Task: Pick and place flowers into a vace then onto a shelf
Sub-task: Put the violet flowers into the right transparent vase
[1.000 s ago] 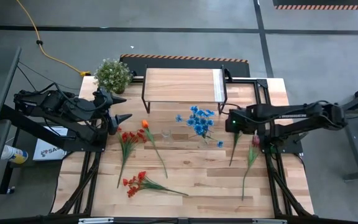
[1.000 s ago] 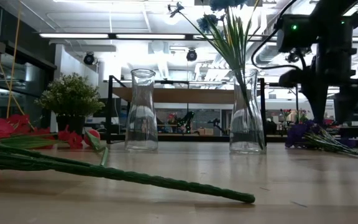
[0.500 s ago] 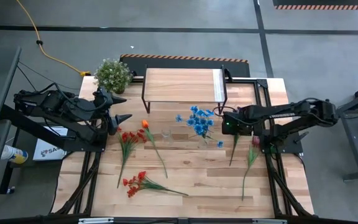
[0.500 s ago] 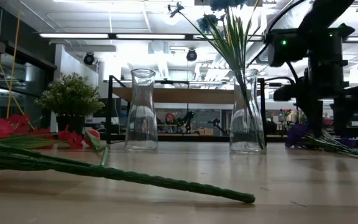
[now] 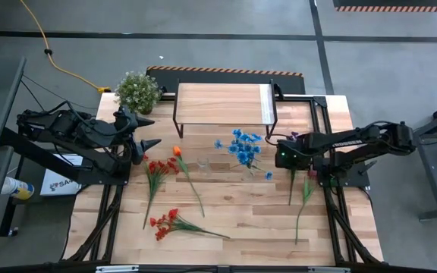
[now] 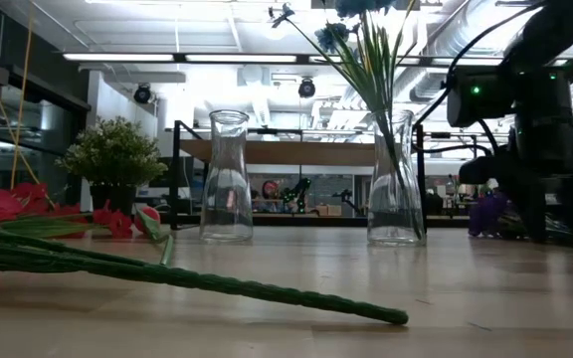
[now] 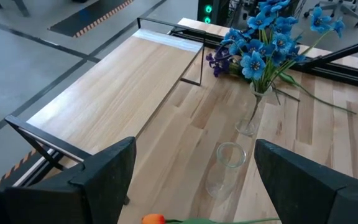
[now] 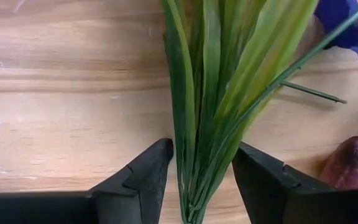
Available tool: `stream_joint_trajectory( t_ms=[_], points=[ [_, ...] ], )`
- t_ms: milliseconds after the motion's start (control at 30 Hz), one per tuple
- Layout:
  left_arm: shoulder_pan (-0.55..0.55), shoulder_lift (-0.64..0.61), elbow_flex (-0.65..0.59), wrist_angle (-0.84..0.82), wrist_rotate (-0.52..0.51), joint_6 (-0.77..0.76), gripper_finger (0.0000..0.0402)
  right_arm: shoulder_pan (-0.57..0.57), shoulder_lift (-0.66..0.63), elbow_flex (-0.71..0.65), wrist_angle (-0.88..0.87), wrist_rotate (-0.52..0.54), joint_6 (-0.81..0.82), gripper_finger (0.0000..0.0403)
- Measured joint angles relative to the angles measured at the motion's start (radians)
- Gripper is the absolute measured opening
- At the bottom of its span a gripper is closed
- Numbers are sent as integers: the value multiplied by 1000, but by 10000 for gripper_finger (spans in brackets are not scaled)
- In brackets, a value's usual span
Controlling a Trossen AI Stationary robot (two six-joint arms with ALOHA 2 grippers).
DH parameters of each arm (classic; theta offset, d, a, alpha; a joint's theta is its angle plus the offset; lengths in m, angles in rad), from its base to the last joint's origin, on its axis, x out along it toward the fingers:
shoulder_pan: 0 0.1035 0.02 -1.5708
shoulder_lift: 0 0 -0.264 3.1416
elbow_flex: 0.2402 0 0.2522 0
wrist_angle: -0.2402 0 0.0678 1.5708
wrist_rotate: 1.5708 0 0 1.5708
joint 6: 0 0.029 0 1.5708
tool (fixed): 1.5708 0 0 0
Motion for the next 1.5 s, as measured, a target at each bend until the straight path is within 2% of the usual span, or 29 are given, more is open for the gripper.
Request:
stream_joint_trajectory(
  t_ms=[367, 733, 1000, 1200, 1367, 1500],
  points=[
    [0, 0, 0, 1, 0, 0, 360, 0, 2, 0, 10, -9, -67, 112],
    [0, 0, 0, 0, 0, 0, 360, 0, -5, -1, 13, -40, -111, 13],
    [0, 0, 0, 0, 2, -1, 360, 2, -128, -11, -27, -72, -113, 29],
    [0, 0, 0, 0, 3, -1, 360, 36, -258, -9, -113, -47, -79, 8],
    [0, 0, 0, 1, 3, -1, 360, 86, -379, -7, -121, 2, 5, 19],
    [0, 0, 0, 1, 3, -1, 360, 119, -472, -7, -119, 74, 57, 8]
  ],
)
